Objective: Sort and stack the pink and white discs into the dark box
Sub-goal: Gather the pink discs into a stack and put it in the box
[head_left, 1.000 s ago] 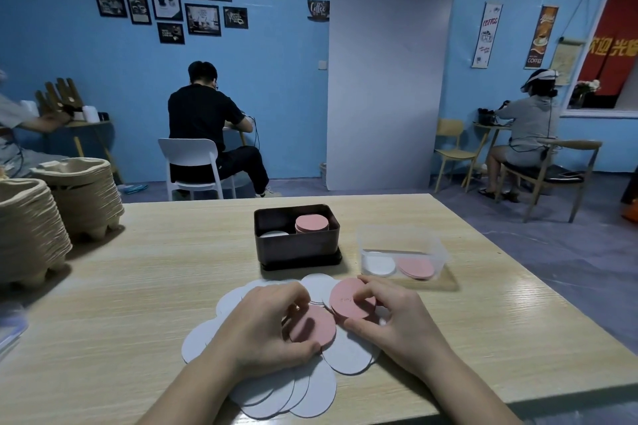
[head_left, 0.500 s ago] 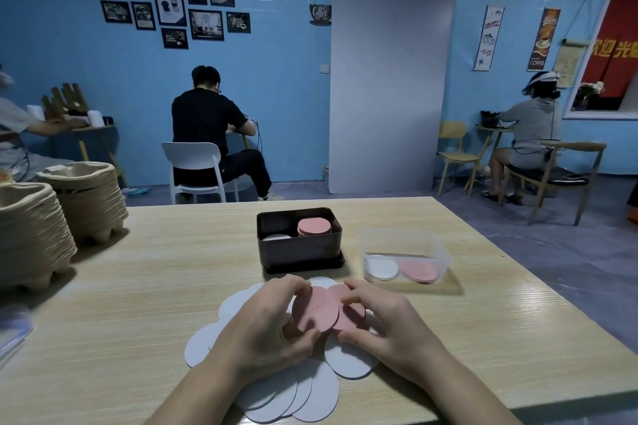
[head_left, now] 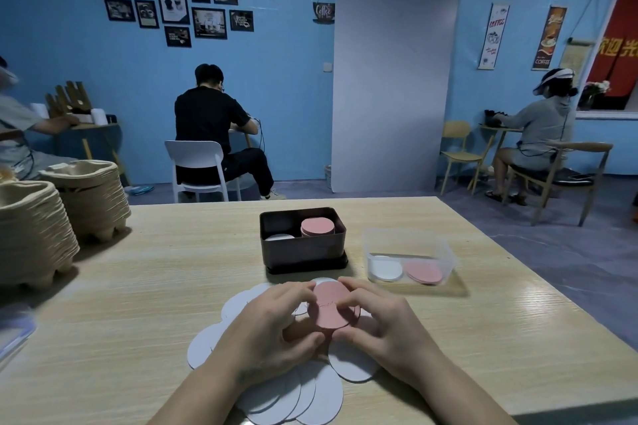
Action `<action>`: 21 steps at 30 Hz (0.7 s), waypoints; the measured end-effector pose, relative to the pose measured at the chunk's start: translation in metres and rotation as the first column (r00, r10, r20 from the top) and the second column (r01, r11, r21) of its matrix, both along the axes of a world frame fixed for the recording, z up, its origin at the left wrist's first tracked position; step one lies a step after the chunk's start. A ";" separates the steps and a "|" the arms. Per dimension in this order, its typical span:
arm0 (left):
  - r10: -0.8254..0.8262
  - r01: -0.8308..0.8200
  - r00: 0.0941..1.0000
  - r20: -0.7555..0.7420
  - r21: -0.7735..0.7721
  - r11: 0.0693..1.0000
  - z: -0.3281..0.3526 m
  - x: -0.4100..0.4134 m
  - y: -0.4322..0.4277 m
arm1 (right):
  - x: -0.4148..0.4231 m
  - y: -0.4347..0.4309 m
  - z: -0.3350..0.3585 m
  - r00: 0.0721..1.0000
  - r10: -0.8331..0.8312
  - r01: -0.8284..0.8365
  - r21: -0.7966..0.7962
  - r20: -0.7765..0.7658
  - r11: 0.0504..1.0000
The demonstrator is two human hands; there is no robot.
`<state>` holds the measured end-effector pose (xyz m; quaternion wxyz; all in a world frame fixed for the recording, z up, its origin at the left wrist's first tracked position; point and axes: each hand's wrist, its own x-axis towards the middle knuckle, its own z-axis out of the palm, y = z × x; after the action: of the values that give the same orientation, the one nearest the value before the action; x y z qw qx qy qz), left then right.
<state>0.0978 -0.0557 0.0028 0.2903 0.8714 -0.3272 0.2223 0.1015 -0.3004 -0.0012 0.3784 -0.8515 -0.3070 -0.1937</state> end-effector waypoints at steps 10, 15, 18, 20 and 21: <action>-0.034 0.034 0.999 0.028 -0.021 0.999 -0.009 0.006 0.000 | -0.001 0.001 0.001 1.000 0.021 -0.022 0.004 0.017 1.000; -0.051 0.050 0.999 -0.010 -0.026 0.998 -0.010 0.007 0.000 | -0.002 0.000 0.000 1.000 0.018 -0.018 0.022 0.016 1.000; -0.066 0.066 0.998 -0.011 -0.024 0.998 -0.007 0.005 -0.001 | -0.002 0.001 0.001 1.000 0.023 -0.023 0.030 0.020 0.999; -0.062 0.063 0.998 0.009 -0.019 0.998 -0.006 0.004 -0.001 | -0.002 0.001 0.002 0.999 0.030 -0.030 0.026 0.016 0.999; -0.059 0.059 0.998 0.017 -0.017 0.998 -0.006 0.004 -0.001 | -0.002 0.001 0.002 0.999 0.032 -0.032 0.020 0.015 0.999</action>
<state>0.1017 -0.0568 -0.0027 0.3017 0.8569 -0.3532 0.2237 0.0998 -0.2991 0.0007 0.3878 -0.8413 -0.3212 -0.1968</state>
